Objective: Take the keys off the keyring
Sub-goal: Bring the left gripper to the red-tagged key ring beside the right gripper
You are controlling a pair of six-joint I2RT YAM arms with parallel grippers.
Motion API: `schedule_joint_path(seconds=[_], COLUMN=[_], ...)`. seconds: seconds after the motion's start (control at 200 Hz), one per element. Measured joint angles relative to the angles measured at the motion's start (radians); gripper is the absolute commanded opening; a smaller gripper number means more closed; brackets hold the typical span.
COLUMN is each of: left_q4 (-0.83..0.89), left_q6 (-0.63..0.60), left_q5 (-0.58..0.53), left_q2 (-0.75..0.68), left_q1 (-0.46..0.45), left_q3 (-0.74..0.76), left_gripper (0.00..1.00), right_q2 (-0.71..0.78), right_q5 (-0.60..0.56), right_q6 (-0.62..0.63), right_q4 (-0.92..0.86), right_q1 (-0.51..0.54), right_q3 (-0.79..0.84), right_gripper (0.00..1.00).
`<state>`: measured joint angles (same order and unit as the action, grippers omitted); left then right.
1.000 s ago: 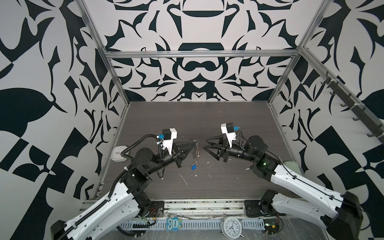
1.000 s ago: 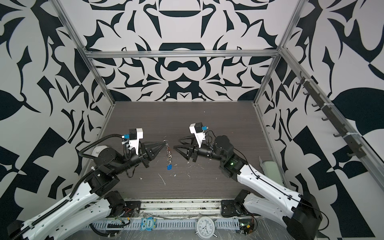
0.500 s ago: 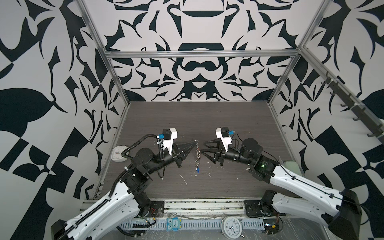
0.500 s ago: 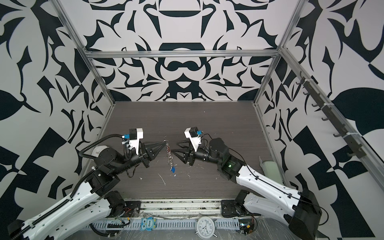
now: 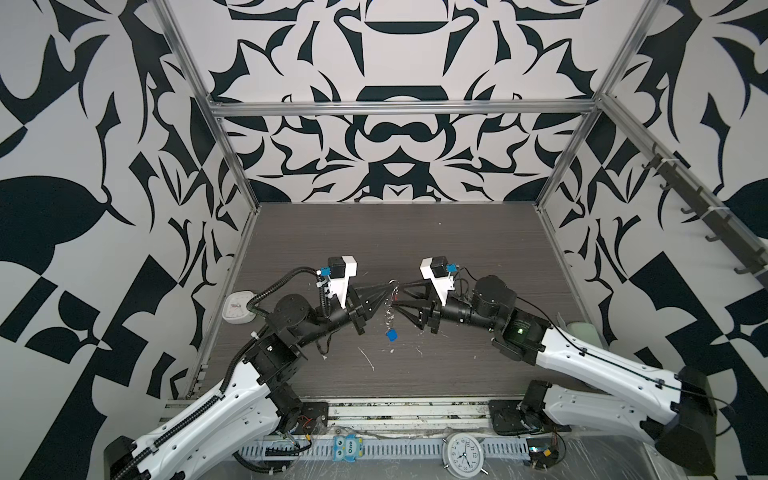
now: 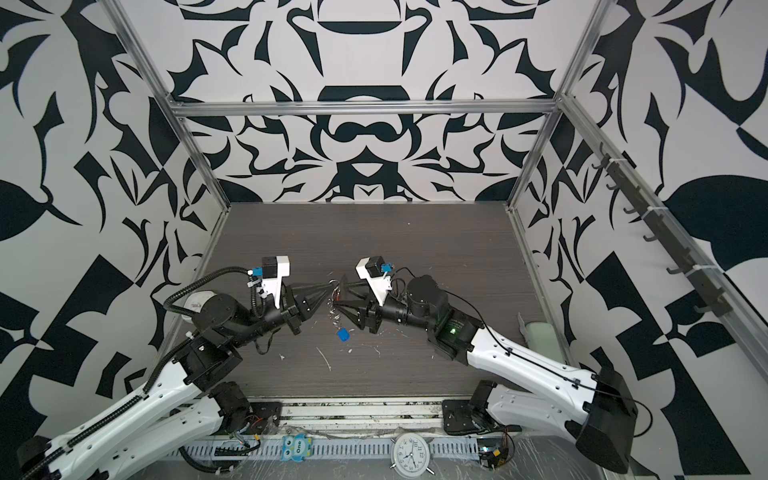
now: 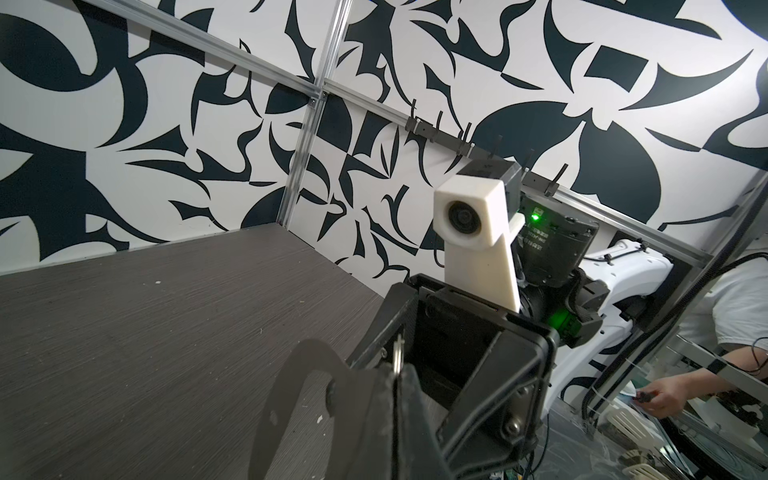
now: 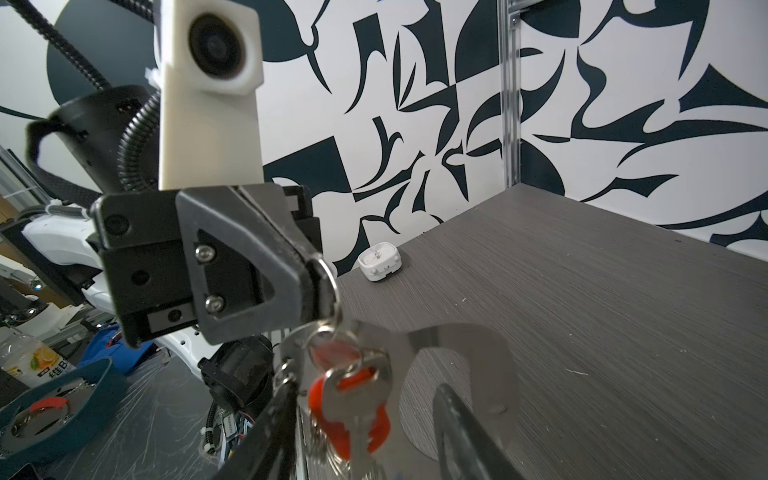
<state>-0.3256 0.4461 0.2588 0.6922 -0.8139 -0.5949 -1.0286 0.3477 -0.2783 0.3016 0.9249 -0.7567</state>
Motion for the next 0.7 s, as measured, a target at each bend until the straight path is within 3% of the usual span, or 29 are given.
schedule_joint_path(seconds=[0.52,0.7], left_q4=[0.005,0.012], left_q6=[-0.001,-0.003], left_q5=[0.026,0.034], left_q2=[0.003,0.002], left_q1=[0.0,0.0], left_q3=[0.001,0.001], left_gripper=[0.0,0.0], right_q2=[0.033,0.053], right_q5=[-0.057,-0.068], right_q6=[0.054,0.073], right_q4=[-0.051,-0.09], right_q1=[0.004,0.006], right_q3=[0.0,-0.007], right_gripper=[0.0,0.0])
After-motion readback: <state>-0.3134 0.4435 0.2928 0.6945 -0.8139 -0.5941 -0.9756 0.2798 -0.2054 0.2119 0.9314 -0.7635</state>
